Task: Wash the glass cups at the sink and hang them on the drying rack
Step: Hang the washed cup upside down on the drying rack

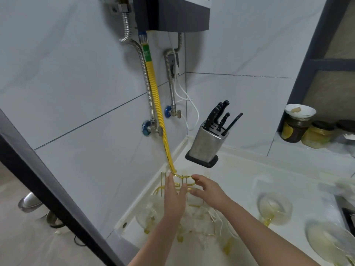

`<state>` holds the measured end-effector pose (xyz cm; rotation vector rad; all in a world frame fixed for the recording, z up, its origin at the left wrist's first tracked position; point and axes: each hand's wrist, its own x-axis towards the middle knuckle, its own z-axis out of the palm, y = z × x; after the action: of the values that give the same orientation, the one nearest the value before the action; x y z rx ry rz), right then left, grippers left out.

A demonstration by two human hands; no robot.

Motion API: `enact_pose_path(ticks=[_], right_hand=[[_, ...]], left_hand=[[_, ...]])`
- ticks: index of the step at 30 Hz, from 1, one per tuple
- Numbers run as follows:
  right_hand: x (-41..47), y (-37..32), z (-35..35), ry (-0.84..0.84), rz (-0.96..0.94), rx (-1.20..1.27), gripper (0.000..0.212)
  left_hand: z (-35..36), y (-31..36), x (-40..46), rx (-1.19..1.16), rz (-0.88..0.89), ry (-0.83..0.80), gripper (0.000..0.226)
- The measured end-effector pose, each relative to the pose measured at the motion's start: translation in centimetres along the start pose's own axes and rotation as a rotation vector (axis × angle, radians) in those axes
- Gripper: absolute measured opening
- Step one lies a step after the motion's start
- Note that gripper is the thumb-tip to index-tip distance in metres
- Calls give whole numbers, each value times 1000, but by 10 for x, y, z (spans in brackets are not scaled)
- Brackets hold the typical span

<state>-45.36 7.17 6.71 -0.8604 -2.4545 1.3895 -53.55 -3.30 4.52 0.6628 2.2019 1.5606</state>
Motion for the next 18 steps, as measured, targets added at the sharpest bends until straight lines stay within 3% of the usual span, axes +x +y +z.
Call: enact_pose_path(ticks=[6, 12, 18], right_hand=[[-10, 8, -5, 19, 10, 52, 55], [-21, 19, -9, 36, -23, 171, 41], [-30, 31, -14, 114, -16, 33, 35]], left_hand=[[8, -1, 4, -50, -5, -71, 70], [13, 1, 9, -76, 14, -135, 73], [15, 1, 12, -99, -44, -206, 82]])
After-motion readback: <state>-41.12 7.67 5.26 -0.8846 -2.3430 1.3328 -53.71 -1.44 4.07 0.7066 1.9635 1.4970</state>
